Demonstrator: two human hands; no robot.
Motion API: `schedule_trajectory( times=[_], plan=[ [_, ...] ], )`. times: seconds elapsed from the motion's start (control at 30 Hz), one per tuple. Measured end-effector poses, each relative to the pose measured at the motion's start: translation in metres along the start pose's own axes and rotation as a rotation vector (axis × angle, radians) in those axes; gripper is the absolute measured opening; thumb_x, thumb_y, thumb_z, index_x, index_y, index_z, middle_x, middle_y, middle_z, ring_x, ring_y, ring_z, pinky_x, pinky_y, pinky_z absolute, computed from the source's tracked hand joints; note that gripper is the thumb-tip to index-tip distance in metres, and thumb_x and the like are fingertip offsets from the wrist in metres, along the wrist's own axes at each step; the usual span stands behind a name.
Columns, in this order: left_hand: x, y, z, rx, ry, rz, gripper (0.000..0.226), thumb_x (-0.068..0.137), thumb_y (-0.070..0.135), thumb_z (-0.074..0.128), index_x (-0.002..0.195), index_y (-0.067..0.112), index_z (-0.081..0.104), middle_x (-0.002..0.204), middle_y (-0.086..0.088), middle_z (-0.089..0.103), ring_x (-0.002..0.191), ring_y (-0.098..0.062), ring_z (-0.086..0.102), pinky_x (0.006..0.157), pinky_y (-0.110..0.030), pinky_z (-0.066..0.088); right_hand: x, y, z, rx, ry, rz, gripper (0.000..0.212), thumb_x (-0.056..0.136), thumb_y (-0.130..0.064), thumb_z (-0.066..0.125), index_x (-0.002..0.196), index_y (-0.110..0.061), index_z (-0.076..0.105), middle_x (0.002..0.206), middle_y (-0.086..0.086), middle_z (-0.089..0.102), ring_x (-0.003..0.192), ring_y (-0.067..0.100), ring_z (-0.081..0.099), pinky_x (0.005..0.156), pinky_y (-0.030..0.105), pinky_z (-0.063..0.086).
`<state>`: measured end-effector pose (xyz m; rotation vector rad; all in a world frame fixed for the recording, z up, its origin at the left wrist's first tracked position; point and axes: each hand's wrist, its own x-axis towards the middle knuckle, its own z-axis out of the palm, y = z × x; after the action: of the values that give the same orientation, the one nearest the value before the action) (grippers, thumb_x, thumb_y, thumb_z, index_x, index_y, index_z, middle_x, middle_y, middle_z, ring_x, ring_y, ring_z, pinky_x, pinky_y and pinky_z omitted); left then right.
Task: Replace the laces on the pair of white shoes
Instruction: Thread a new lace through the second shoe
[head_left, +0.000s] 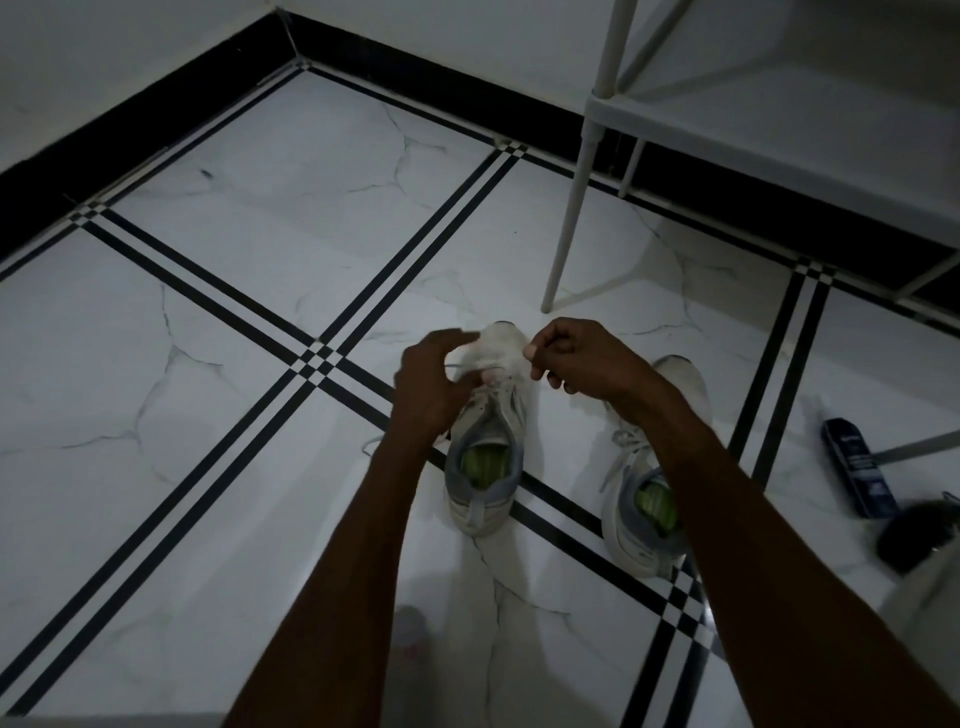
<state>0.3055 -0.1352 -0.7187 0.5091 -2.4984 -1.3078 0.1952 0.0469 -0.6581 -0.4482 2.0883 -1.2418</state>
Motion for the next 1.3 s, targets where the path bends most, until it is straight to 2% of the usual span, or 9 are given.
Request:
schedule_trajectory(
  times=[0.07,0.13,0.2,0.33,0.67,0.83,1.03,1.13,1.3],
  plan=[
    [-0.001,0.015,0.004,-0.119,-0.131,0.077,0.04,0.083,0.021,0.081,0.119,0.009,0.071,0.122,-0.006,0.07,0.112,-0.01,0.063,0.1,-0.021,0.047,0.002,0.001,0.004,-0.006,-0.002,-0.001,0.024,0.093,-0.025,0.068,0.101,-0.002,0.064,0.083,0.007,0.075,0.06,0.01,0.059,0.056,0.023,0.043],
    [0.0,0.019,0.011,-0.128,-0.155,0.085,0.019,0.088,0.019,0.076,0.106,0.011,0.076,0.109,-0.003,0.074,0.103,-0.011,0.067,0.097,-0.031,0.053,0.004,0.001,0.008,-0.016,-0.001,0.005,0.025,0.093,-0.026,0.068,0.1,-0.003,0.065,0.084,0.01,0.075,0.061,0.011,0.06,0.055,0.024,0.043],
    [-0.001,0.011,0.01,-0.073,-0.063,0.043,0.01,0.089,0.029,0.073,0.094,0.021,0.077,0.099,0.002,0.075,0.095,-0.012,0.069,0.089,-0.043,0.055,0.003,0.001,0.008,-0.02,-0.018,0.017,0.024,0.093,-0.026,0.068,0.1,-0.004,0.064,0.084,0.009,0.076,0.062,0.012,0.06,0.057,0.027,0.044],
    [0.002,-0.013,-0.004,0.111,0.231,-0.111,0.017,0.09,0.039,0.071,0.094,0.024,0.079,0.092,0.002,0.07,0.084,-0.01,0.064,0.081,-0.039,0.055,-0.005,-0.004,-0.002,0.008,-0.118,0.014,0.024,0.094,-0.022,0.066,0.103,-0.001,0.062,0.087,0.008,0.076,0.067,0.014,0.061,0.063,0.033,0.045],
    [0.0,-0.014,0.0,-0.013,0.208,-0.295,0.021,0.09,0.032,0.073,0.106,0.019,0.077,0.083,0.005,0.075,0.071,-0.006,0.069,0.074,-0.03,0.058,-0.01,-0.021,0.003,-0.017,-0.435,-0.089,0.019,0.099,-0.022,0.061,0.109,-0.008,0.067,0.099,0.004,0.077,0.081,0.019,0.068,0.065,0.023,0.047],
    [-0.017,-0.009,-0.003,-0.158,0.145,-0.252,0.028,0.085,0.022,0.081,0.104,0.01,0.064,0.078,-0.001,0.067,0.058,-0.002,0.062,0.052,-0.021,0.052,0.005,-0.002,0.016,-0.023,-0.132,-0.102,0.012,0.097,-0.005,0.058,0.104,-0.003,0.068,0.094,0.006,0.077,0.081,0.017,0.075,0.061,0.013,0.048],
    [-0.032,-0.02,0.0,-0.052,-0.263,-0.273,0.035,0.072,0.045,0.089,0.095,0.022,0.075,0.089,0.004,0.074,0.081,-0.01,0.068,0.075,-0.03,0.058,0.016,0.025,0.042,-0.335,0.062,-0.219,0.007,0.088,-0.011,0.069,0.088,-0.01,0.076,0.087,0.003,0.076,0.074,0.008,0.069,0.075,0.021,0.055],
    [-0.032,-0.02,-0.001,-0.039,-0.224,-0.238,0.02,0.082,0.028,0.084,0.099,0.017,0.078,0.091,0.002,0.076,0.083,-0.009,0.071,0.08,-0.03,0.06,0.018,0.035,0.054,-0.411,0.078,-0.24,0.007,0.082,-0.015,0.076,0.088,-0.01,0.08,0.092,0.004,0.075,0.078,0.006,0.061,0.079,0.024,0.053],
    [-0.038,-0.021,-0.002,-0.123,-0.127,-0.267,0.02,0.092,0.032,0.073,0.1,0.015,0.081,0.09,0.002,0.078,0.083,-0.005,0.071,0.076,-0.02,0.057,0.021,0.038,0.062,-0.454,0.065,-0.189,0.014,0.083,-0.016,0.075,0.091,-0.006,0.08,0.089,0.007,0.076,0.079,0.009,0.065,0.07,0.012,0.04]
  ],
)
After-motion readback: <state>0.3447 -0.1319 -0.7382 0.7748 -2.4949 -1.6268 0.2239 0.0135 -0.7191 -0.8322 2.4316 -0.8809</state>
